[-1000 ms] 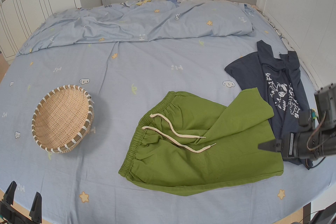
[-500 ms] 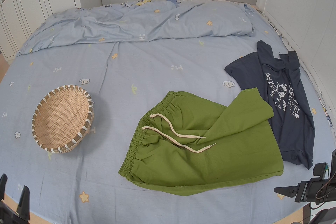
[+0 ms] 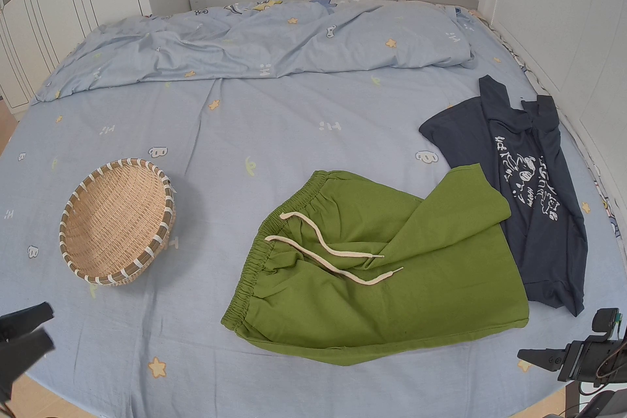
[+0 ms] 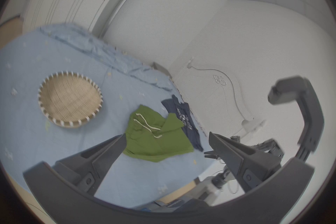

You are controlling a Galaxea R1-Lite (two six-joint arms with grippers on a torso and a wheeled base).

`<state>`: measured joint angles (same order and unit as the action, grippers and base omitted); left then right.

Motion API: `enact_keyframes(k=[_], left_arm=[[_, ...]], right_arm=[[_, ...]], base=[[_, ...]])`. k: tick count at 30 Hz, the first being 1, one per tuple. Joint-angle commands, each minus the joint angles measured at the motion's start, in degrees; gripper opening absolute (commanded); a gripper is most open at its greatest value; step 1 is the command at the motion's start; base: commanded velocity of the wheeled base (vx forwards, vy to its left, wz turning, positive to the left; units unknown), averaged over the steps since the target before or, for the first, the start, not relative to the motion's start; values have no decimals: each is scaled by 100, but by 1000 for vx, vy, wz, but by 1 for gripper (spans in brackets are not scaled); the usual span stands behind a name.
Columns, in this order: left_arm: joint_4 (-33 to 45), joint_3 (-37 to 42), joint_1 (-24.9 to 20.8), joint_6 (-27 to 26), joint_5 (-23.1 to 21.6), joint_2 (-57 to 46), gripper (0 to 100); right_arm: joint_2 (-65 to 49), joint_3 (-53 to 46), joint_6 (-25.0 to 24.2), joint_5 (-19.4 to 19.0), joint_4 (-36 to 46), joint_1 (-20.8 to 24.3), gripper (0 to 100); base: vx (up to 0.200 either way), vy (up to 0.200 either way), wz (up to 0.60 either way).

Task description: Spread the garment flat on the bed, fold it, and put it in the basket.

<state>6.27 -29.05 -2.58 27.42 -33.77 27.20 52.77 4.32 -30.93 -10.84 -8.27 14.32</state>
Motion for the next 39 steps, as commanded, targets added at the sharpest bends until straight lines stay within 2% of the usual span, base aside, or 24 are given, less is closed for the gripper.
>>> enact_keyframes(k=[1, 4, 6, 9, 10, 11, 12, 13, 22, 26, 28, 39], left_arm=[[-1725, 242, -14, 1609, -1246, 3828, 100], [-2367, 312, -84, 1319, -1255, 4909, 100], [-2472, 383, -119, 730, -1255, 5445, 100], [-2464, 514, -348, -518, -1185, 6289, 100], [-2464, 514, -383, -641, -1176, 6403, 100], [-2464, 444, -471, -1212, -1097, 6957, 100], [-2481, 391, -489, -1502, -1000, 7300, 100], [-2472, 312, -515, -1564, -921, 7458, 100], [-2481, -171, -603, -1318, -860, 8205, 100], [-2499, -417, -787, -685, -833, 8346, 100], [-2499, -470, -849, -544, -745, 8354, 100], [-2507, -628, -893, -465, -684, 8390, 100]], right_arm=[[-250, -98, -19, -129, -79, -44, 100], [-232, -124, -19, -129, -79, -17, 100], [-241, -142, -19, -129, -79, -9, 100], [-232, -142, -19, -129, -79, -9, 100], [-232, -142, -19, -138, -79, -9, 100], [-188, -142, -19, -147, -88, 9, 100], [-162, -150, -19, -173, -88, 18, 100], [-144, -150, -19, -173, -88, 27, 100], [-188, -159, -27, -208, -123, 18, 100], [-144, -159, -27, -208, -123, 18, 100], [-162, -159, -27, -208, -123, 27, 100], [-153, -185, -27, -217, -131, 27, 100]], base=[[0, 0, 0], [0, 0, 0], [0, 0, 0], [0, 0, 0], [0, 0, 0], [0, 0, 0], [0, 0, 0], [0, 0, 0], [0, 0, 0], [0, 0, 0], [0, 0, 0], [0, 0, 0]])
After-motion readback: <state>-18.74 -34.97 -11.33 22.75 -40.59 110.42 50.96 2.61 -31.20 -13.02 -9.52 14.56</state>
